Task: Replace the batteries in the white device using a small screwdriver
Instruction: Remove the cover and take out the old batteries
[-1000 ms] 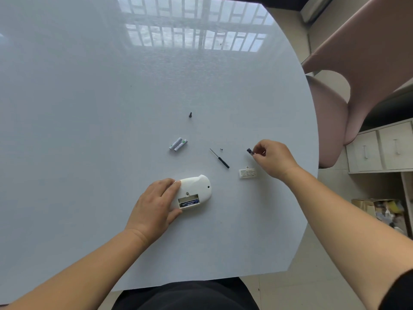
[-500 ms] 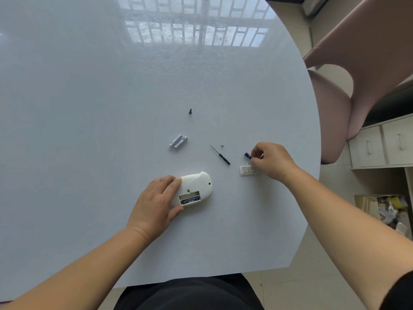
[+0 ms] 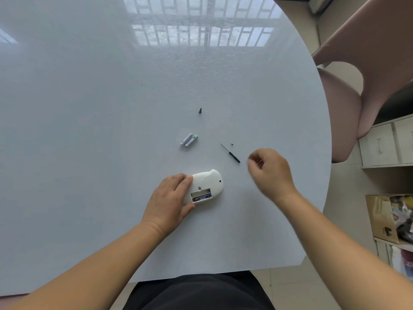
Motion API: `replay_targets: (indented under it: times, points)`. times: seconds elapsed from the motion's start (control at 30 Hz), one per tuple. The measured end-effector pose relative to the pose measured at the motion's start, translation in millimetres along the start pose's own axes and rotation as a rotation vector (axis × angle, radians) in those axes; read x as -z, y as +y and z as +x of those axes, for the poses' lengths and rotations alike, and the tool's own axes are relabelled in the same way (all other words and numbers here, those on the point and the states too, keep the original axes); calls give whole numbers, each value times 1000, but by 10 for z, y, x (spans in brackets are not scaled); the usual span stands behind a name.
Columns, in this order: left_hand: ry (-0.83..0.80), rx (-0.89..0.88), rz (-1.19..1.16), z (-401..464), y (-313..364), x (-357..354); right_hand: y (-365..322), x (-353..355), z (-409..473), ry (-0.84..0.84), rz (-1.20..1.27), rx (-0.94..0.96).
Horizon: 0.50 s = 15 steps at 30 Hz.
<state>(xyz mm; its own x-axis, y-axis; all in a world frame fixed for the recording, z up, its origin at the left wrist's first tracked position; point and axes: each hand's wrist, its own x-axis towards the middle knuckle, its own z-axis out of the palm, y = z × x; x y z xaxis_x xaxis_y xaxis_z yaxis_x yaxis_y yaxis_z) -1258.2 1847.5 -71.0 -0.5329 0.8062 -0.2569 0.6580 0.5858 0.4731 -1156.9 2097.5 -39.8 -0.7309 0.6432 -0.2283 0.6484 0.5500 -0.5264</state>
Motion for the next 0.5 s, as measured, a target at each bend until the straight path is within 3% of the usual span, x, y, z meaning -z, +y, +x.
replay_targets:
  times: [0.1, 0.27, 0.5]
  points:
    - [0, 11, -6, 2, 11, 2, -281, -336, -546, -98, 119, -1]
    - [-9, 14, -1, 7, 16, 2, -549, -737, -1157, -283, 340, -217]
    - [-3, 15, 5, 8, 14, -16, -641, -803, -1109, -296, 344, -296]
